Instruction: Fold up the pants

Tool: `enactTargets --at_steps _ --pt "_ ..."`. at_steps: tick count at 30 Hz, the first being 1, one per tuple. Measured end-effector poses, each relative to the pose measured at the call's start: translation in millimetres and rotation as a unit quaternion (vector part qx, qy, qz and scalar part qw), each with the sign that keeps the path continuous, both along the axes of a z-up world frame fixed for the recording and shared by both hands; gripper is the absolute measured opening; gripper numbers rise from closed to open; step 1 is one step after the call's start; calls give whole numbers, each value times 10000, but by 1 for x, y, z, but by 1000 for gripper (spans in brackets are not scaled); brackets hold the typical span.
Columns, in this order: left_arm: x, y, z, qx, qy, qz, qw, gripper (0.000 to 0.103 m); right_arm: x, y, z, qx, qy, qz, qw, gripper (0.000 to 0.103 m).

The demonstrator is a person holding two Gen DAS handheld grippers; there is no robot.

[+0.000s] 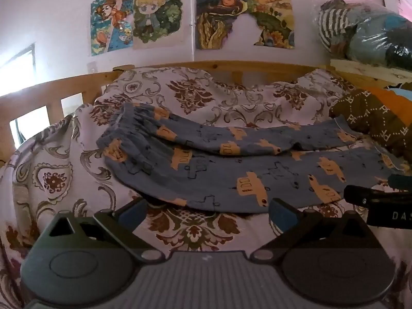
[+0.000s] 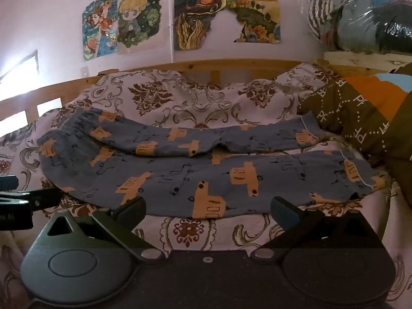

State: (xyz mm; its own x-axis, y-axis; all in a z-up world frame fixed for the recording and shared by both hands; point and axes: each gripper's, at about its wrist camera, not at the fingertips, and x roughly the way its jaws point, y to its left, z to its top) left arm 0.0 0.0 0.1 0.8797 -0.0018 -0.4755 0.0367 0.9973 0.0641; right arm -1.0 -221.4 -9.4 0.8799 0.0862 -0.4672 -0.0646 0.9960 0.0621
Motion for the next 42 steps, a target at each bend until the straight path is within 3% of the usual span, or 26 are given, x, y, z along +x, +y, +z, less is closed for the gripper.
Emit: enactTargets --at_steps 4,42 --pt "-1 2 1 -183 -66 2 9998 103 0 0 0 18 -4 -1 10000 102" --pt "-1 1 -1 -63 -6 11 10000 103 1 -3 -2 122 59 -65 9999 102"
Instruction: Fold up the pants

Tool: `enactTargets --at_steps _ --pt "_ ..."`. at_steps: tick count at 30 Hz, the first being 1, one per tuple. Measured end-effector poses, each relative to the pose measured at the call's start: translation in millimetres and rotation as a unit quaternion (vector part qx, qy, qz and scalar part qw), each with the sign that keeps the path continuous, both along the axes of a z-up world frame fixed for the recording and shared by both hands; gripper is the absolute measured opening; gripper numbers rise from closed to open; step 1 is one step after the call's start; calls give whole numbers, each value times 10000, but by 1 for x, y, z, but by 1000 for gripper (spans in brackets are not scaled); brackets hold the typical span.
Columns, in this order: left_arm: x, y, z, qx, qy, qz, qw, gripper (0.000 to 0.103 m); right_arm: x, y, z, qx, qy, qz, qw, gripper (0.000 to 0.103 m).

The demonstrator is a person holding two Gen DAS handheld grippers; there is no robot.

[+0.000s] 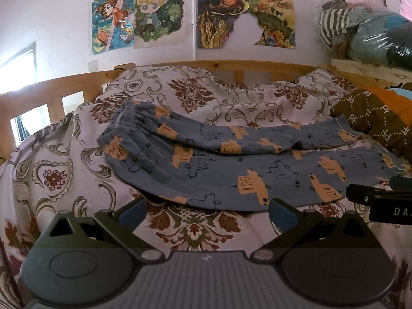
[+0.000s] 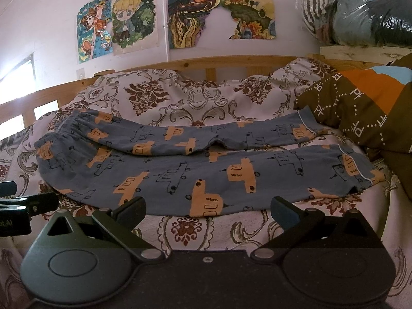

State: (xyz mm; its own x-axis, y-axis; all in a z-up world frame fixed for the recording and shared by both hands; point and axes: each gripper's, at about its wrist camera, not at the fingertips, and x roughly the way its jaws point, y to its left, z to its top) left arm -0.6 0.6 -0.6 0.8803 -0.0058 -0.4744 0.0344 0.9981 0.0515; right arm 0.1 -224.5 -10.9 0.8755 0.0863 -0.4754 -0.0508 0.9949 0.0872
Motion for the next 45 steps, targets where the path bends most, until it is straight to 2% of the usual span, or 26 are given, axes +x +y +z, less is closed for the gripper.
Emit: enactTargets --at_steps 25,35,45 --pt "-1 0 2 15 -31 -8 10000 103 0 0 0 -8 -2 4 10000 102" --pt "2 5 -1 -241 129 29 9996 103 5 5 -5 -271 296 -42 9992 102" --pt "12 6 4 -277 296 304 9987 103 8 1 0 -392 426 -43 9983 102"
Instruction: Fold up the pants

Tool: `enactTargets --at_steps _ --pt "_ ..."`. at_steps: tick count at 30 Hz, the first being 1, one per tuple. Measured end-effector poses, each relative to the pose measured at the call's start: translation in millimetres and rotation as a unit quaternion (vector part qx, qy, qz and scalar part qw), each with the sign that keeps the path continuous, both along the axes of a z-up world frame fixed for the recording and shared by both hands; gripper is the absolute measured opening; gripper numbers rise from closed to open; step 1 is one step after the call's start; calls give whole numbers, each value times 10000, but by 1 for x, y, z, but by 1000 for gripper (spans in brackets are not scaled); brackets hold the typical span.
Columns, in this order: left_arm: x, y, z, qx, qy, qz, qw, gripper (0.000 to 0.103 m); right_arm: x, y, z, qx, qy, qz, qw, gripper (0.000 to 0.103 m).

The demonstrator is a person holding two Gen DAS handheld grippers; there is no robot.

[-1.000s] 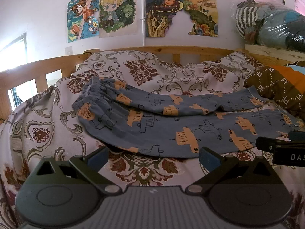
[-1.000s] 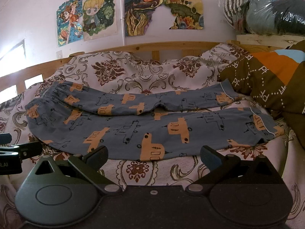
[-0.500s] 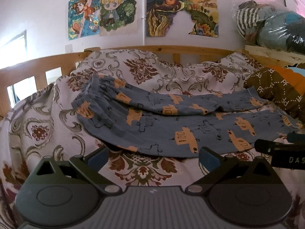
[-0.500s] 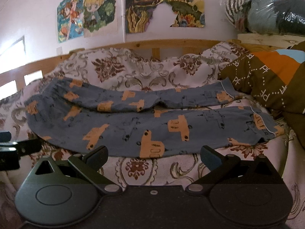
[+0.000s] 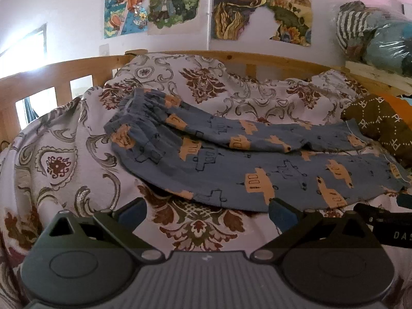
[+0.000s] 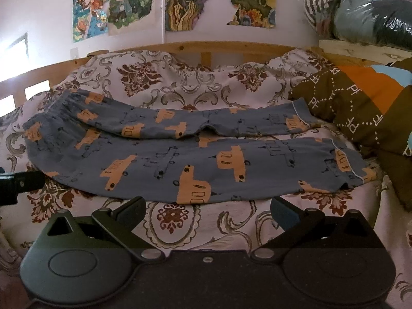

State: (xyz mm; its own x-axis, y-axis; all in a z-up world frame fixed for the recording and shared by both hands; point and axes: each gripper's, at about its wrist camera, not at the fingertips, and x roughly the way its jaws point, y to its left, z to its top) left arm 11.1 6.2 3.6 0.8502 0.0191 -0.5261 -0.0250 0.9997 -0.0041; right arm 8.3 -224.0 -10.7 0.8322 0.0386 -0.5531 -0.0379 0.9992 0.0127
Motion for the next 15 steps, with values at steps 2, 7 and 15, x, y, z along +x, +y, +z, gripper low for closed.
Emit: enactTargets --at_steps 2,7,15 --pt "4 -2 2 40 45 -62 10000 103 1 -1 3 -61 11 5 10000 102" --pt "22 -12 19 413 50 -498 9979 103 10 -7 26 -32 -168 307 9994 102" --pt "69 -21 65 628 432 -1723 9821 103 60 -16 44 -492 300 1816 9817 102"
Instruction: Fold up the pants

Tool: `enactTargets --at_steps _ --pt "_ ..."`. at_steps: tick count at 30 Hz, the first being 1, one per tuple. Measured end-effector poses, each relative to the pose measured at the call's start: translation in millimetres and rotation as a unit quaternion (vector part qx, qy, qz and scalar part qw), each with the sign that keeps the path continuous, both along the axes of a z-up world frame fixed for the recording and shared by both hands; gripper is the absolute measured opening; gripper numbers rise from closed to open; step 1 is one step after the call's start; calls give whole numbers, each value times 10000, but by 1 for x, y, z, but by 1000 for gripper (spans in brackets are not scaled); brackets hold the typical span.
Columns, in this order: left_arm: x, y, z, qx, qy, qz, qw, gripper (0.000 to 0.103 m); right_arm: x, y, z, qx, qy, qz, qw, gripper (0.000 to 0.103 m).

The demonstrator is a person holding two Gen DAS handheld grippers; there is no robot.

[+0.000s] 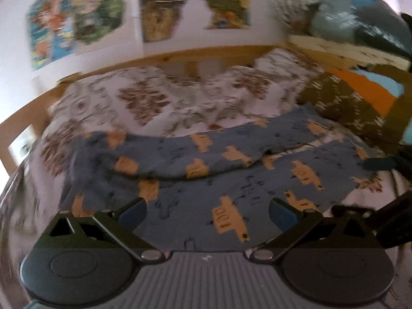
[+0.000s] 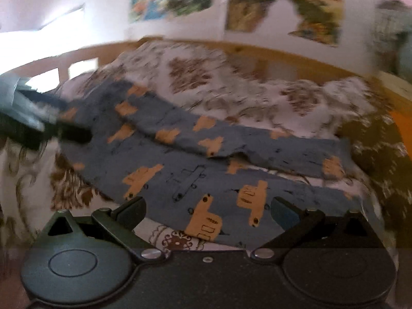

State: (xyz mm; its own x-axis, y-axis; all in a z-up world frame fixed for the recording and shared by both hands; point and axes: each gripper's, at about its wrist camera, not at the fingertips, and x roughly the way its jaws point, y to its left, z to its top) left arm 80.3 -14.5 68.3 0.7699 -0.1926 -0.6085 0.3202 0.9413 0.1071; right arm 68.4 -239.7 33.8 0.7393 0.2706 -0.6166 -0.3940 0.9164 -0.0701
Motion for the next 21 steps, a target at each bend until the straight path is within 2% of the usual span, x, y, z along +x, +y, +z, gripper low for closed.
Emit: enactTargets --at_steps 3,7,10,15,18,21 --pt "25 -2 10 35 350 -253 9991 103 29 -7 -1 -14 239 239 9994 102" --pt "66 4 15 151 645 -146 9977 103 78 -12 1 39 518 592 9969 102" --pt "105 12 12 293 671 -9 9973 103 124 -13 5 35 590 1000 9932 102" --pt "178 21 2 571 503 -59 9971 103 212 -8 0 -306 675 1629 9839 102" --pt "223 21 -9 745 474 -334 9955 103 266 -12 -8 -227 805 1644 9828 102" --pt "266 12 -20 738 421 -825 9930 103 315 -23 -16 27 968 1552 9831 102"
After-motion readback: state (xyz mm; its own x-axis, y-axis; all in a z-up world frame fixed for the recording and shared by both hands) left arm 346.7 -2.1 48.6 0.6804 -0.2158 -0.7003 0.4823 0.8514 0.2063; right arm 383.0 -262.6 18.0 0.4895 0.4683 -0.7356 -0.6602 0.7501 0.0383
